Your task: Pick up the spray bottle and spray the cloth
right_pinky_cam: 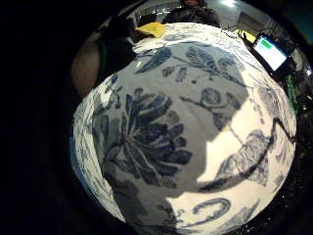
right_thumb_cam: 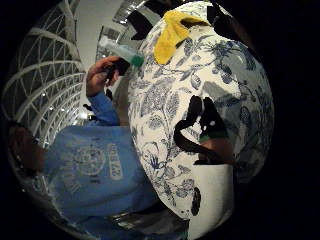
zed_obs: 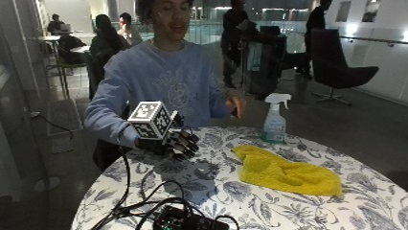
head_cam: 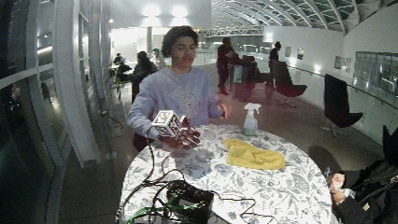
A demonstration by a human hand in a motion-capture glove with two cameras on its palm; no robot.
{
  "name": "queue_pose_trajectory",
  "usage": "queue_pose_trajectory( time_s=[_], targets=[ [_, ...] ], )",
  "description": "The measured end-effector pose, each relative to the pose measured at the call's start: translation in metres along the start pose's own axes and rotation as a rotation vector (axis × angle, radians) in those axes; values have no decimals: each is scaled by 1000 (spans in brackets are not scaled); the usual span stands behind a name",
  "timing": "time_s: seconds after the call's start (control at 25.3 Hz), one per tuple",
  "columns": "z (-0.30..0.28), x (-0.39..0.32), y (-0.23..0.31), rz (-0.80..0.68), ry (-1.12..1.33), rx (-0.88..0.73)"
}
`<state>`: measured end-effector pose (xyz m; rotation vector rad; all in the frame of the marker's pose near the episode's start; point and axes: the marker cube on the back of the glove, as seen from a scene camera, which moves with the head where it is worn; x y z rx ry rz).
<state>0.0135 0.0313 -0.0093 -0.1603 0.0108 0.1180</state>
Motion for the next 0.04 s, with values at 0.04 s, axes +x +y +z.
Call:
queue_pose_trajectory(
  time_s=[0.04],
  targets=[
    [-1, 1, 1, -1, 6, -1]
  ],
)
